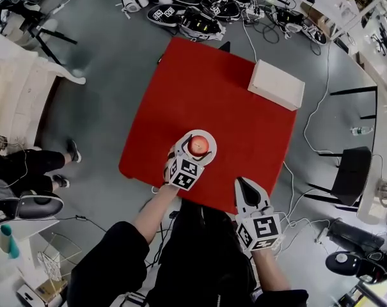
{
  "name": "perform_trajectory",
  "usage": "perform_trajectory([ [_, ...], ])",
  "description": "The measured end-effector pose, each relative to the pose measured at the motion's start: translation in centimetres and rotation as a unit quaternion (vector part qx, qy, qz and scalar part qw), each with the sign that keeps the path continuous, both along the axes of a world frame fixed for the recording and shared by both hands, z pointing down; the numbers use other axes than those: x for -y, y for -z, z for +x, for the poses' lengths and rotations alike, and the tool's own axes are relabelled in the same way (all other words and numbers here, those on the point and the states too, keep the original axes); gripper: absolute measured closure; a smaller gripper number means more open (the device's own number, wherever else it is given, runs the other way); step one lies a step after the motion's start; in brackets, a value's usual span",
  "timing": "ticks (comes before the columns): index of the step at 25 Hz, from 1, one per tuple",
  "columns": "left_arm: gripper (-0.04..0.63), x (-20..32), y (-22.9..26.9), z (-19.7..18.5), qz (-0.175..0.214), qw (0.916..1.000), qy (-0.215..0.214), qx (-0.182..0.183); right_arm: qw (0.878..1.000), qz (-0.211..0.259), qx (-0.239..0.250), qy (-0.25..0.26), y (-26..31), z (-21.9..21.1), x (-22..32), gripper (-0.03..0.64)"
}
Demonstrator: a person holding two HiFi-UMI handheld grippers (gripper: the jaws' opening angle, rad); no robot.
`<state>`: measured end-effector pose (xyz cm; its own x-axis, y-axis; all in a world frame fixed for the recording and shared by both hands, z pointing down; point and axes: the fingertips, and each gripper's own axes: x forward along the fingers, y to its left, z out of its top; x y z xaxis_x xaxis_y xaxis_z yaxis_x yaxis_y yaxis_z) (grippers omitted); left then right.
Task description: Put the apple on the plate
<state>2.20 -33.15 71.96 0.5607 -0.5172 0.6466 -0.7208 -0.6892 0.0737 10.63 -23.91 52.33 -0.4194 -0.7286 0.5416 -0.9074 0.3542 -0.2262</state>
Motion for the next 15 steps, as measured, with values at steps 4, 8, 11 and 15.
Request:
perform_trajectory([
  [4,0.199,0.2,-1.4,-0.1,-0.007,1.0000,-0.004,0.003,1.000,-0.008,-0.003,-0.005,-0.7,-0.1,0.0,0.605],
  [8,0.199,0.4,-2.8,-0.2,-0.015,0.9997,-0.013,0.011,1.000,-0.015,-0.003,-0.009,-1.2,-0.2,0.3,0.606],
  [11,0.199,0.5,-3.3,0.2,-0.019,0.9996,-0.019,0.012,1.000,-0.023,-0.004,-0.012,-1.7,0.0,0.3,0.604],
  [15,0.199,0.3,-4.0,0.5,-0.017,0.9995,-0.022,0.013,0.999,-0.030,-0.004,-0.015,-2.3,0.2,0.2,0.604],
])
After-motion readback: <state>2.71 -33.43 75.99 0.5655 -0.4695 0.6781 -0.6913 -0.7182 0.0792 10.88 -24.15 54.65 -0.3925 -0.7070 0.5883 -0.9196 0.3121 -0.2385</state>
